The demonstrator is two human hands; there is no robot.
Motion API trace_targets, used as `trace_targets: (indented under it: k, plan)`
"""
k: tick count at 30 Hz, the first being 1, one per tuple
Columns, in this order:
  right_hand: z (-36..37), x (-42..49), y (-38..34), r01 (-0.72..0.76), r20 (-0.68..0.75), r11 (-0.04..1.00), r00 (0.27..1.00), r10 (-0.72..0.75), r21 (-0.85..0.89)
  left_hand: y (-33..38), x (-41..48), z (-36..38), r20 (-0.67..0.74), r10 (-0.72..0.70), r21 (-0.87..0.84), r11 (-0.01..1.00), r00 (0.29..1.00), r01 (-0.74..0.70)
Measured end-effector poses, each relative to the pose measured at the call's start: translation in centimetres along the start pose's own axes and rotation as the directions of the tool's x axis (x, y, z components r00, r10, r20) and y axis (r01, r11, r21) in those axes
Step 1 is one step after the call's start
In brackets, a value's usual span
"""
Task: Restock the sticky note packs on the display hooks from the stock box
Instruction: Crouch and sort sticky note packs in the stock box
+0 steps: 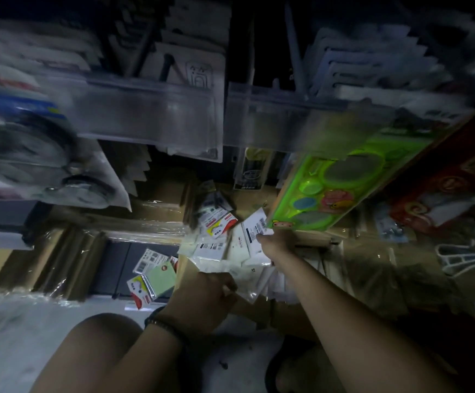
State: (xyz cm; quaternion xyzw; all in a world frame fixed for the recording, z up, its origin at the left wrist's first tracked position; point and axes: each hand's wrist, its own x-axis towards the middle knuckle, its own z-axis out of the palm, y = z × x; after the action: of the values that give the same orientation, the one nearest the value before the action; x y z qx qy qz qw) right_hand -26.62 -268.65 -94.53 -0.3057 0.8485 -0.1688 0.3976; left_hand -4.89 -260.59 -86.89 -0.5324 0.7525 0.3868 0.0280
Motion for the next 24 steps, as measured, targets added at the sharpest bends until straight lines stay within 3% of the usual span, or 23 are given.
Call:
trace_targets:
  k: [2, 4, 6, 11, 14, 16, 18, 19, 22, 24]
  plan:
    - [-1.6, -1.9, 0.4, -0.043, 0.055, 0.970, 0.998, 0.031, 0.240, 0.0, -0.1, -0.4, 0.003, 0.018, -0.033, 0.999, 1.000, -0.018]
    - [-3.3, -4.9, 1.1, -0.144, 0.164, 0.875, 0.984, 0.075, 0.462, 0.5, -0.3, -0.8, -0.012, 0.041, -0.072, 0.997, 0.999, -0.042]
    - [-5.1, -8.4, 2.0, -0.155, 0.188, 0.789, 0.981, 0.051, 0.595, 1.3, -0.6, -1.0, -0.034, 0.027, -0.143, 0.989, 0.999, -0.032]
    - [-6.8, -16.6, 5.4, -0.071, 0.087, 0.575, 0.996, -0.001, 0.815, 3.6, -2.6, -1.4, 0.014, -0.115, -0.412, 0.904, 0.993, 0.111]
    - [-5.4, -19.8, 7.9, 0.017, 0.000, 0.468, 0.999, -0.037, 0.884, 4.4, -4.3, -1.4, 0.049, -0.129, -0.541, 0.830, 0.990, 0.134]
    - [-4.5, -21.2, 8.6, 0.181, -0.150, 0.523, 0.984, -0.101, 0.833, 5.2, -5.5, -1.1, 0.127, -0.131, -0.719, 0.670, 0.983, 0.183]
    - [-4.1, -21.8, 9.1, 0.456, -0.316, 0.665, 0.890, -0.330, 0.591, 6.3, -6.5, -1.0, 0.263, -0.073, -0.886, 0.375, 0.962, 0.271]
    - [-4.0, -22.2, 9.3, 0.574, -0.333, 0.683, 0.819, -0.468, 0.453, 6.7, -6.8, -0.9, 0.297, -0.030, -0.917, 0.269, 0.955, 0.294]
    - [-4.7, -23.1, 9.9, 0.763, -0.316, 0.630, 0.639, -0.701, 0.147, 6.9, -7.6, -1.2, 0.287, 0.020, -0.944, 0.174, 0.958, 0.280]
    - [-5.6, -24.0, 9.8, 0.804, -0.304, 0.585, 0.587, -0.751, 0.107, 6.8, -8.2, -1.5, 0.253, 0.010, -0.955, 0.160, 0.967, 0.249]
